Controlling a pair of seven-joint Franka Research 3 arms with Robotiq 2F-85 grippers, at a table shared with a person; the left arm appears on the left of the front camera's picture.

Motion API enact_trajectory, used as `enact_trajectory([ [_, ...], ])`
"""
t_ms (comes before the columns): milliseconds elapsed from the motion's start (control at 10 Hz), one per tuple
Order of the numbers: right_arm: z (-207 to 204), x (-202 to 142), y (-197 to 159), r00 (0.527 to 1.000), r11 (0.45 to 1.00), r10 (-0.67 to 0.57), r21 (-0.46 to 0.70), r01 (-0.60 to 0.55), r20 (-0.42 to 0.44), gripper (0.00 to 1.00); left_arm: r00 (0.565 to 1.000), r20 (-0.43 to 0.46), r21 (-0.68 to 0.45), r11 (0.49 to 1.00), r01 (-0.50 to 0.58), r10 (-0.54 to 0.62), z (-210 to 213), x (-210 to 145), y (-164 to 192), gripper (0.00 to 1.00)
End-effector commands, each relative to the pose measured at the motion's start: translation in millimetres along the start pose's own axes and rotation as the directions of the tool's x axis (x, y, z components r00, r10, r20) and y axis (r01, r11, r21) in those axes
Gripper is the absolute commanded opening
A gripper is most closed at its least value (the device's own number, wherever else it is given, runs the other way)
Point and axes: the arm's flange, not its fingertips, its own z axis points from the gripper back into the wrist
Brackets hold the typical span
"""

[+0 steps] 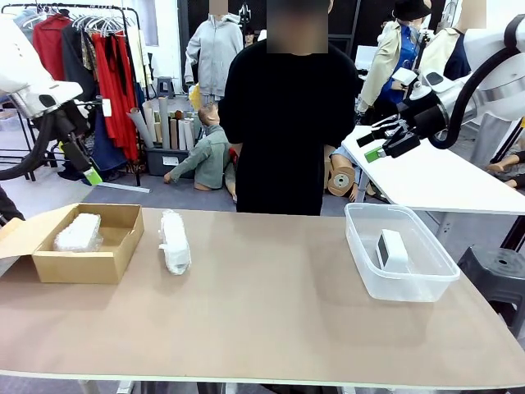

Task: Separate and place wrapped and unwrapped clocks.
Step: Pick up the Digital clock indicated by the person.

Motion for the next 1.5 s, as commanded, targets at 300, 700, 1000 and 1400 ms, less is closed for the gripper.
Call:
enact_trajectory([
  [300, 1.0, 2.0, 0.2, 1.000, 1.000, 0.004, -0.005, -0.004, 0.001, 1.00, 0.995, 0.014, 0.041, 0.995, 0.093, -0.094, -6.2, 5.5, -1.0, 1.00],
  [700, 1.0, 2.0, 0.2, 1.000, 1.000, 0.004, -0.005, -0.004, 0.001, 1.00, 0.895, 0.255, -0.022, 0.923, 0.384, -0.367, -3.3, 20.6, 0.3, 1.00],
  [1000, 1.0, 2.0, 0.2, 1.000, 1.000, 0.004, -0.005, -0.004, 0.001, 1.00, 0.834, 0.312, -0.060, 0.866, 0.496, -0.456, -1.0, 33.3, 8.5, 1.00],
  [1400, 1.0, 2.0, 0.2, 1.000, 1.000, 0.004, -0.005, -0.004, 0.001, 1.00, 0.828, 0.396, 0.066, 0.911, 0.406, -0.398, 5.5, 54.2, 17.7, 1.00],
])
